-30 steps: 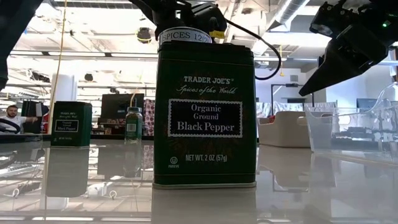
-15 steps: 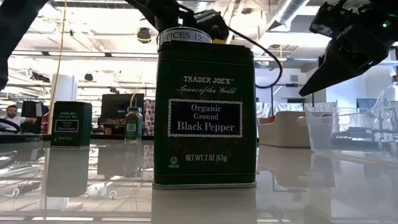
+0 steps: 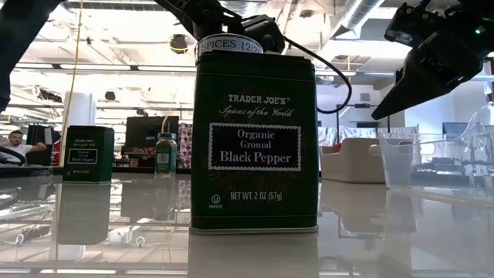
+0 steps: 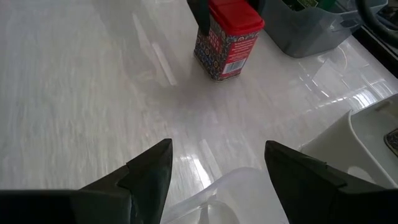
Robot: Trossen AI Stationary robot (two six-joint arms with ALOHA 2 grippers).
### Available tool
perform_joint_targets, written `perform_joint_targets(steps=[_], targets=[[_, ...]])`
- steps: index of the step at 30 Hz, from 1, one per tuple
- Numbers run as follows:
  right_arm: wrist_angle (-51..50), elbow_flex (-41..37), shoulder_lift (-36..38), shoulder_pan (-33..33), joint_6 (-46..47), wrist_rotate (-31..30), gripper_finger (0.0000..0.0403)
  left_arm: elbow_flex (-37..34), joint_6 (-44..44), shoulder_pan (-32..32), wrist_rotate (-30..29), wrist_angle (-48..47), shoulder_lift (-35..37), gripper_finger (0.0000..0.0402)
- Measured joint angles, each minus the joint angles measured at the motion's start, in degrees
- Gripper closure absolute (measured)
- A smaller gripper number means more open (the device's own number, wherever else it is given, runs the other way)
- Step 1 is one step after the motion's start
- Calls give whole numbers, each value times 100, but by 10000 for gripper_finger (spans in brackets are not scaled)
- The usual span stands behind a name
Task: Sort spices by type
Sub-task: Move the top left red seasoning can to the center of the table
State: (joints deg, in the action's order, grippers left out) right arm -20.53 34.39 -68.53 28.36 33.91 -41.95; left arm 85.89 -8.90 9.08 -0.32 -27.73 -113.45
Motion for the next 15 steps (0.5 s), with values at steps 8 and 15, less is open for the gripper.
perform_joint_targets(steps=[8,15], targets=[[-1,0,0,0,0,0,118,327,-29,0,-2,-295,4,103],[-1,0,0,0,1,-2,118,767,-27,0,-136,-1041,10,103]])
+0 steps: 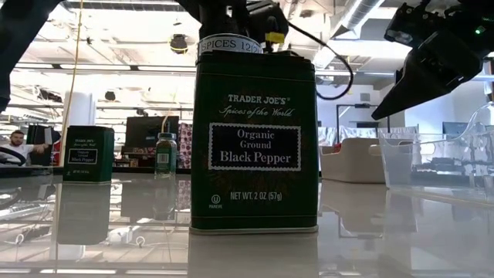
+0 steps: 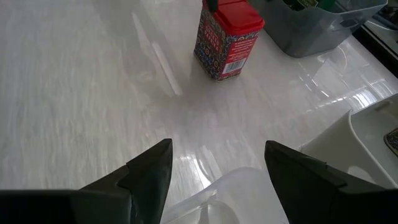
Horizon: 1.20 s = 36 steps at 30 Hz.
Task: Sort spices by type
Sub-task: Move the top left red seasoning can to the center of the table, then put the center red seasoning can into the gray bin
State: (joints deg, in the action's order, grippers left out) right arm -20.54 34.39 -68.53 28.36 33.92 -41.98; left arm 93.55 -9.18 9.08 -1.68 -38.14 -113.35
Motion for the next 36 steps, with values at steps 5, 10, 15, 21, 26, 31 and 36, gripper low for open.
perform_joint_targets(steps=[5,10,15,21,26,31,36], targets=[[0,0,0,0,12,2,118,-26,136,0,-34,-378,300,103],[-3,0,0,0,13,4,118,-929,355,0,-184,58,1144,103],[18,0,0,0,13,7,118,-2537,873,-19,-564,1039,2471,103],[28,0,0,0,14,9,118,-4179,1511,-207,-800,1512,4071,103],[49,0,0,-32,14,18,118,-5171,1919,-476,-1062,1516,5300,103],[54,0,0,-100,14,33,117,-5896,1997,-643,-1393,1525,6333,103],[125,0,0,-288,97,48,94,-6311,1768,-645,-1573,1459,7058,103]])
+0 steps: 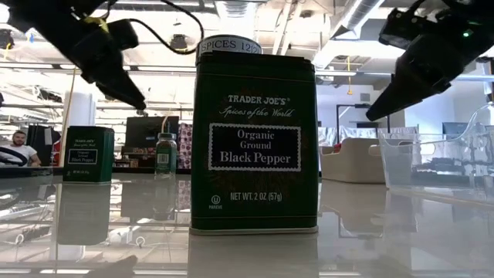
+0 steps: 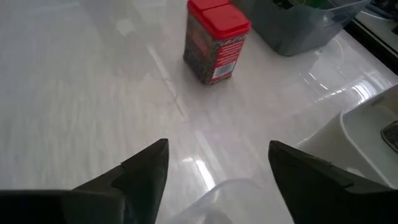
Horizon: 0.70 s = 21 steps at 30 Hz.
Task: Sort spices by type
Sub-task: Put the center red seasoning can into the gray bin
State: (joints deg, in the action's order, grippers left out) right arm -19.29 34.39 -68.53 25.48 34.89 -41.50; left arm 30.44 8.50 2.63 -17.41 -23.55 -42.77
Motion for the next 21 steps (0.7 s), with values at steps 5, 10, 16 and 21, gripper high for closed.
perform_joint_targets(steps=[5,10,16,21], targets=[[123,2,0,-206,3,0,41,-110,-695,-2,-2,-456,376,103],[229,4,0,-272,24,0,7,-112,-484,-2,4,-695,429,103],[312,4,0,-333,21,-1,11,-112,-71,-2,84,-693,427,103],[965,4,-2,-669,-318,0,14,-112,-199,-2,109,-691,427,103]])
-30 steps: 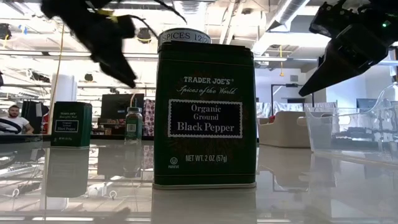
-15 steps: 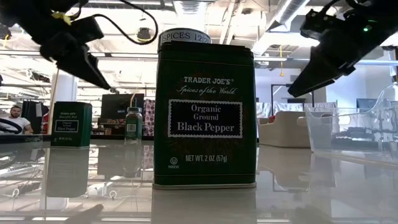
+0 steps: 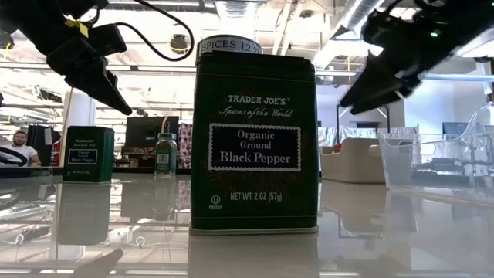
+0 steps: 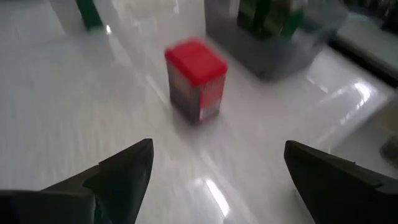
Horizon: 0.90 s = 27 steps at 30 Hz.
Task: Sort spices by type
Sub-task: Put the center red seasoning can into the gray bin
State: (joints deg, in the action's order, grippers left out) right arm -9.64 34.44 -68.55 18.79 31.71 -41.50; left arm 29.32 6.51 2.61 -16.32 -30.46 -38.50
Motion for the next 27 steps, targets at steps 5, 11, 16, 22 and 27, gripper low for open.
perform_joint_targets(steps=[5,11,16,22,27], targets=[[1227,126,-2,-592,-1349,834,15,0,-62,0,2,36,0,103],[1087,933,-283,-1278,-2534,1780,15,0,14,-2,7,37,-6,103],[490,1882,-999,-1686,-3526,2385,15,2,14,-2,9,46,-11,103],[-672,3046,-2171,-2020,-3975,2794,15,2,1,-2,9,33,-11,103],[-1400,3739,-2912,-2217,-4008,3261,15,2,-7,-2,9,36,-12,103]])
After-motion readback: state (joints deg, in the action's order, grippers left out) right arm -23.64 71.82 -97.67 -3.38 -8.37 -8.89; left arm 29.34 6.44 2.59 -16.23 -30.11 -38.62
